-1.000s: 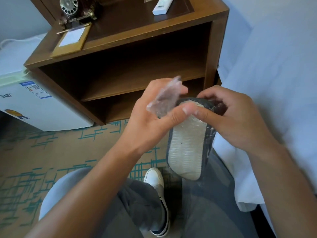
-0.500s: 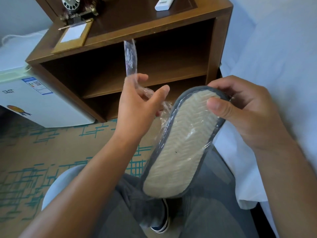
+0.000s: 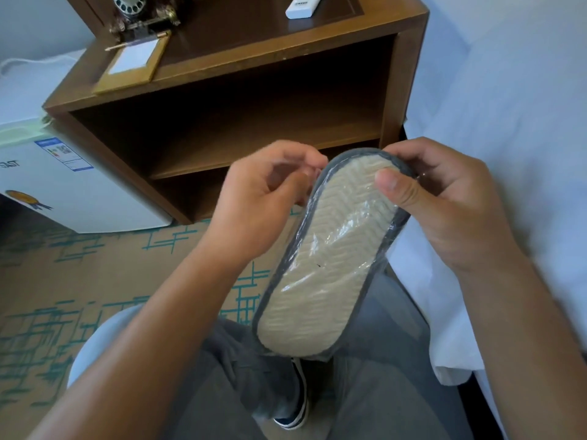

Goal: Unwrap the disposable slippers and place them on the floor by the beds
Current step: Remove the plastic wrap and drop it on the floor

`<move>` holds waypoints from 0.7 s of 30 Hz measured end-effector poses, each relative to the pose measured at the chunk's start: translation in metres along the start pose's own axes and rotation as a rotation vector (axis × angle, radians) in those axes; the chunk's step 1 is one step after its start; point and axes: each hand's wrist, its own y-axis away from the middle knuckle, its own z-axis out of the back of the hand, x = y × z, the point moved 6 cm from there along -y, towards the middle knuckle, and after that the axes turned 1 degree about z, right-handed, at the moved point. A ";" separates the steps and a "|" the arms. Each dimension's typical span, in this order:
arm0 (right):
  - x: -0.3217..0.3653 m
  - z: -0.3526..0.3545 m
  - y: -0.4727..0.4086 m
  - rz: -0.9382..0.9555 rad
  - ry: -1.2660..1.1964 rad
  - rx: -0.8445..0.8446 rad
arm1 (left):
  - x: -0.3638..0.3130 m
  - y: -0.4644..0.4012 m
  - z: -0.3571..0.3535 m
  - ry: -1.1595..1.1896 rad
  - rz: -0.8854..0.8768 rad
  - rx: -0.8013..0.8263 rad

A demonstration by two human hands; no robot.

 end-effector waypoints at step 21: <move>-0.004 0.017 -0.001 0.104 0.092 -0.225 | 0.009 0.009 -0.010 0.219 0.269 0.242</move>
